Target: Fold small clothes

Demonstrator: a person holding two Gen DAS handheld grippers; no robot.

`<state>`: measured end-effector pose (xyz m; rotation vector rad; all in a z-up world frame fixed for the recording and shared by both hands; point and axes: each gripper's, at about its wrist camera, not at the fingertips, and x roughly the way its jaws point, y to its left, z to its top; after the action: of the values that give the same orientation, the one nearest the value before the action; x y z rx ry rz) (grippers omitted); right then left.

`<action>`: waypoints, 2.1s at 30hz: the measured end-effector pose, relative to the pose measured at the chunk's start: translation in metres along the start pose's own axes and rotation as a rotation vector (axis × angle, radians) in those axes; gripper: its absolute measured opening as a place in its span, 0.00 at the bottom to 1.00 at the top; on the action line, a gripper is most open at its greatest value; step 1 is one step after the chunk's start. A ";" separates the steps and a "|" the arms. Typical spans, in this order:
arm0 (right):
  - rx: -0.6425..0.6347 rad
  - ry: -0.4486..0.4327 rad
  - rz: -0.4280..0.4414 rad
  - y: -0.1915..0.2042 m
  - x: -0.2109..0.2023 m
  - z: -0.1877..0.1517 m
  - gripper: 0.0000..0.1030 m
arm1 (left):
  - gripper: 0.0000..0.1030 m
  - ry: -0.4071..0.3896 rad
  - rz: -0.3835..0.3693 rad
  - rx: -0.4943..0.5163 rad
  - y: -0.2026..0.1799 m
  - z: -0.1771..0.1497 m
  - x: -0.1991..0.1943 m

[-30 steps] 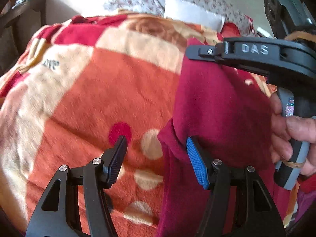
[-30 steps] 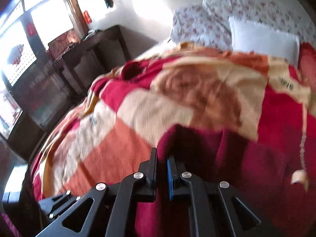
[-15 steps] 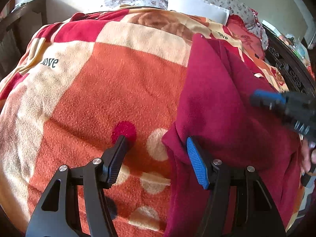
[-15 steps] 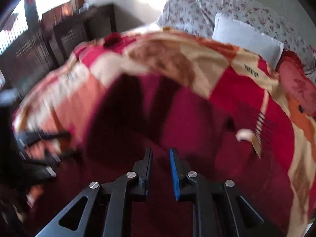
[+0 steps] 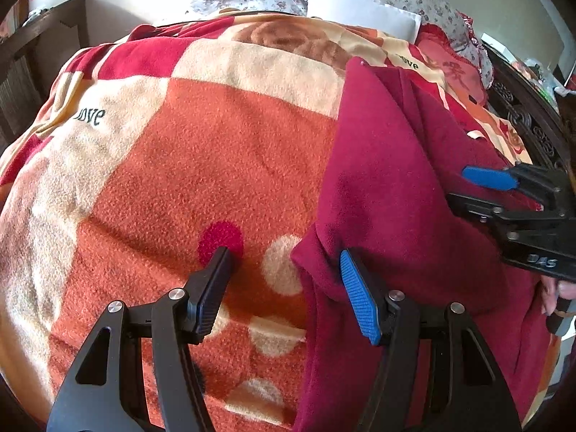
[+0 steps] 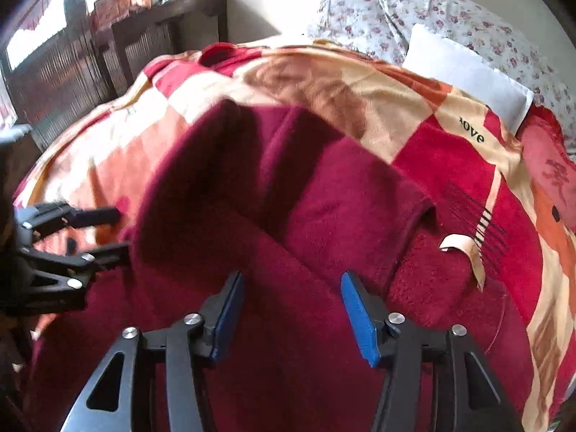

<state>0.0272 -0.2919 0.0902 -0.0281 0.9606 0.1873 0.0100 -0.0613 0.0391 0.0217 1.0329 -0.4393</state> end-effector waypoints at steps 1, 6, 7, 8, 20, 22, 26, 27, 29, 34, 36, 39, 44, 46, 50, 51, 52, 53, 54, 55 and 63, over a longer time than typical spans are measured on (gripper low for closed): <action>0.002 -0.004 -0.013 0.000 0.000 0.000 0.28 | 0.61 0.002 0.000 -0.001 0.000 0.000 0.000; 0.051 -0.073 -0.035 -0.009 -0.021 0.000 0.03 | 0.61 -0.015 -0.003 -0.011 0.000 0.004 -0.006; 0.064 -0.091 -0.062 -0.011 -0.027 0.000 0.03 | 0.61 -0.029 -0.002 -0.011 0.000 0.004 -0.009; 0.089 -0.101 -0.076 -0.014 -0.030 -0.001 0.03 | 0.61 -0.030 0.001 -0.010 -0.001 0.005 -0.008; 0.387 -0.181 -0.143 -0.041 -0.083 -0.056 0.05 | 0.61 -0.088 -0.007 0.032 -0.017 0.006 -0.034; 0.453 -0.182 -0.215 -0.060 -0.100 -0.083 0.05 | 0.61 -0.095 -0.021 0.050 -0.027 0.008 -0.035; 0.600 -0.022 -0.287 -0.107 -0.081 -0.130 0.05 | 0.61 -0.040 -0.030 0.082 -0.045 0.005 -0.012; 0.638 -0.018 -0.260 -0.117 -0.077 -0.140 0.05 | 0.61 -0.017 -0.019 0.098 -0.050 0.003 -0.005; 0.704 -0.055 -0.204 -0.124 -0.091 -0.150 0.05 | 0.61 -0.008 0.049 0.153 -0.059 -0.001 0.001; 0.736 -0.117 -0.248 -0.105 -0.155 -0.178 0.55 | 0.61 -0.008 -0.025 0.133 -0.061 -0.002 -0.023; 0.801 -0.138 -0.215 -0.096 -0.174 -0.206 0.57 | 0.61 -0.020 -0.022 0.139 -0.063 -0.003 -0.035; 0.858 -0.081 -0.097 -0.078 -0.176 -0.236 0.57 | 0.61 -0.020 -0.058 0.160 -0.072 -0.011 -0.051; 0.847 -0.051 0.045 -0.024 -0.192 -0.267 0.57 | 0.61 -0.015 -0.077 0.221 -0.090 -0.026 -0.066; 0.861 -0.045 0.091 -0.007 -0.195 -0.279 0.57 | 0.61 -0.014 -0.087 0.224 -0.094 -0.031 -0.071; 0.861 -0.016 0.126 0.015 -0.187 -0.289 0.52 | 0.61 0.006 -0.104 0.224 -0.096 -0.042 -0.080; 0.855 -0.009 0.136 0.022 -0.185 -0.291 0.49 | 0.61 0.009 -0.106 0.231 -0.097 -0.044 -0.082; 0.856 -0.003 0.139 0.025 -0.183 -0.292 0.48 | 0.61 0.009 -0.106 0.238 -0.097 -0.047 -0.085; 0.862 0.004 0.145 0.029 -0.181 -0.293 0.47 | 0.61 0.008 -0.107 0.245 -0.098 -0.049 -0.088; 0.869 0.008 0.157 0.032 -0.179 -0.296 0.46 | 0.61 0.008 -0.110 0.251 -0.098 -0.050 -0.090; 0.871 0.008 0.170 0.036 -0.177 -0.296 0.45 | 0.61 0.008 -0.117 0.257 -0.098 -0.052 -0.094; 0.850 -0.074 0.215 0.034 -0.174 -0.273 0.09 | 0.61 0.036 -0.229 0.239 -0.095 -0.059 -0.115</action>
<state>-0.2970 -0.3133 0.0775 0.8590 0.9060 -0.0342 -0.1231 -0.0952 0.1216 0.1256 1.0178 -0.7716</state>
